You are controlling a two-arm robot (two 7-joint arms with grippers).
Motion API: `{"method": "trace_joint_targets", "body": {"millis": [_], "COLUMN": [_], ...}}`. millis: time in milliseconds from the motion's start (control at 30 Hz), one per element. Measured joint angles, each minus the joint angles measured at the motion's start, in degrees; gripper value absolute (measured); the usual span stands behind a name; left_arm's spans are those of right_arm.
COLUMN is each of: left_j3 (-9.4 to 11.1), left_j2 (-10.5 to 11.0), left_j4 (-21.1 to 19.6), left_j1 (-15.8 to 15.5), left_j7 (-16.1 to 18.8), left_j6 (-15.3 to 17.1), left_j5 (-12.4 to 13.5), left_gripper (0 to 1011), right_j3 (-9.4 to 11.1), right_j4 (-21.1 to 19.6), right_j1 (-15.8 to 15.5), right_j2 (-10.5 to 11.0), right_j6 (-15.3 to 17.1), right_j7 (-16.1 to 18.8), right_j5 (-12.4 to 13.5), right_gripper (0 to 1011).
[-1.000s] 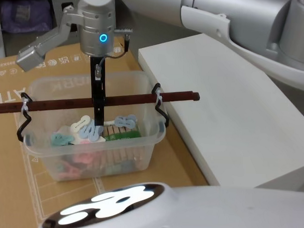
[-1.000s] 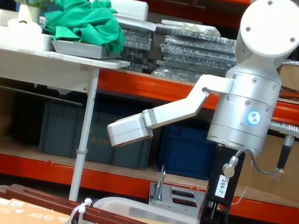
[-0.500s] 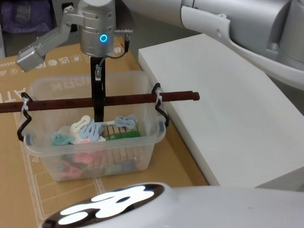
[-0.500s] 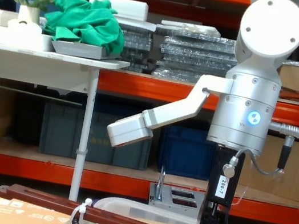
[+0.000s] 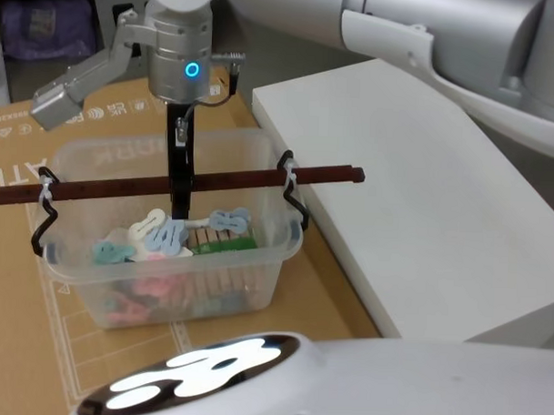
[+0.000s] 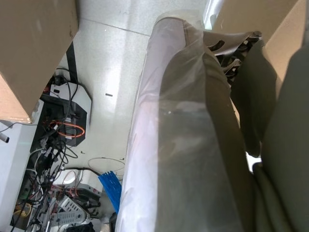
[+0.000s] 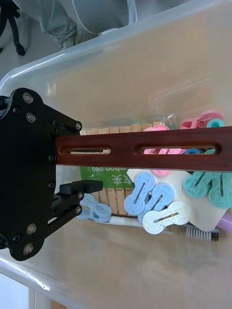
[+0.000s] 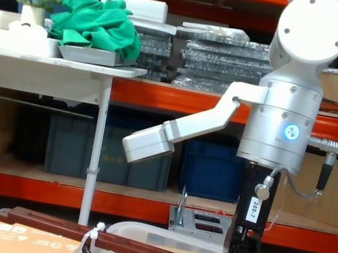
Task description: Use one hand to grasp the basket and place it at the designated location.
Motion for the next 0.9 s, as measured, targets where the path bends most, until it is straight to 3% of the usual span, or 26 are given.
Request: {"method": "trace_joint_targets", "body": {"millis": [133, 500, 900], "left_j3": [0.0, 0.0, 0.0], "left_j2": [0.0, 0.0, 0.0], "left_j4": [0.0, 0.0, 0.0], "left_j1": [0.0, 0.0, 0.0], "left_j7": [0.0, 0.0, 0.0], "left_j6": [0.0, 0.0, 0.0], "left_j5": [0.0, 0.0, 0.0], "left_gripper": [0, 0, 0], "right_j3": [0.0, 0.1, 1.0], "right_j4": [-3.0, -8.1, -13.3], "right_j1": [0.8, 2.1, 3.7], "right_j2": [1.4, 4.0, 7.8], "right_j6": [1.3, 2.8, 4.6], "right_j7": [0.1, -0.2, -0.2], "right_j5": [-0.4, -0.5, 1.6], "right_gripper": [319, 9, 1]}}
